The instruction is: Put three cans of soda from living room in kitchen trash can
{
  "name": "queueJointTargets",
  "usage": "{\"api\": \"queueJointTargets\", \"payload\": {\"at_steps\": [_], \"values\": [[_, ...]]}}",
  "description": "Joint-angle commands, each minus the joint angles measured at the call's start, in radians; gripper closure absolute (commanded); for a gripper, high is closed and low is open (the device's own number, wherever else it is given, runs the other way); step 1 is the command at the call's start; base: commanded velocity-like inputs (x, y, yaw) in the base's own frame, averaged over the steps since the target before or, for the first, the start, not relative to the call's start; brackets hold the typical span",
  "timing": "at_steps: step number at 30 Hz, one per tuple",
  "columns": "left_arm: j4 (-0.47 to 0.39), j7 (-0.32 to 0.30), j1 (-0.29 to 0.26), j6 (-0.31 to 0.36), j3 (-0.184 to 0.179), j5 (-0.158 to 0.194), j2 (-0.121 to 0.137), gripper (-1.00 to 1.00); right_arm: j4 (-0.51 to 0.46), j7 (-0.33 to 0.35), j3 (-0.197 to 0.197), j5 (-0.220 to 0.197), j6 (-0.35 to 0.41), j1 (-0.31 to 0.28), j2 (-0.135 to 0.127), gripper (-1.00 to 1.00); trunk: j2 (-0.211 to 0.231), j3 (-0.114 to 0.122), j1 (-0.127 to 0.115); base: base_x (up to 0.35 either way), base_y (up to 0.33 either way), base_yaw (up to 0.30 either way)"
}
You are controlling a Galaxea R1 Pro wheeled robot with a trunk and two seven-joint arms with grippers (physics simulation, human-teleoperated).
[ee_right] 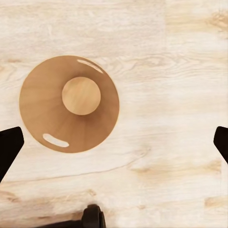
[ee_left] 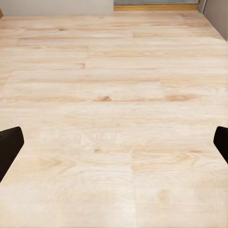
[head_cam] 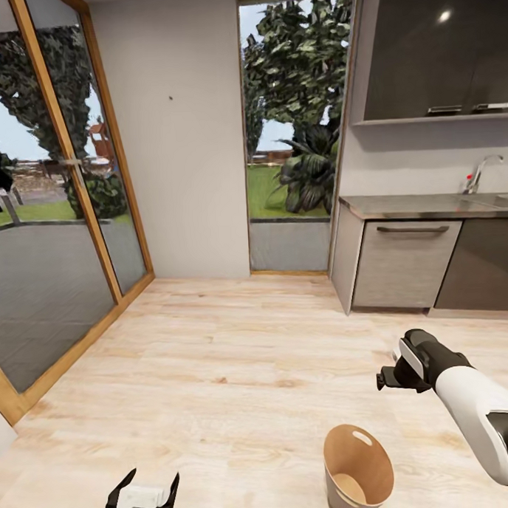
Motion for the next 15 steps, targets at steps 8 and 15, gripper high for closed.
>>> {"api": "queueJointTargets", "payload": {"at_steps": [8, 15], "values": [[-0.001, 0.000, 0.001, 0.000, 0.000, 0.000, 0.000, -1.00, 0.000, 0.000, 0.000, 0.000, 0.000, 0.000, 0.001, -1.00, -0.056, -0.025, 0.031, 0.000, 0.000, 0.000], [0.000, 0.000, 0.000, 0.000, 0.000, -0.001, 0.000, -1.00, 0.000, 0.000, 0.000, 0.000, 0.000, 0.000, 0.000, -1.00, -0.105, -0.047, 0.058, 0.000, 0.000, 0.000]]}}
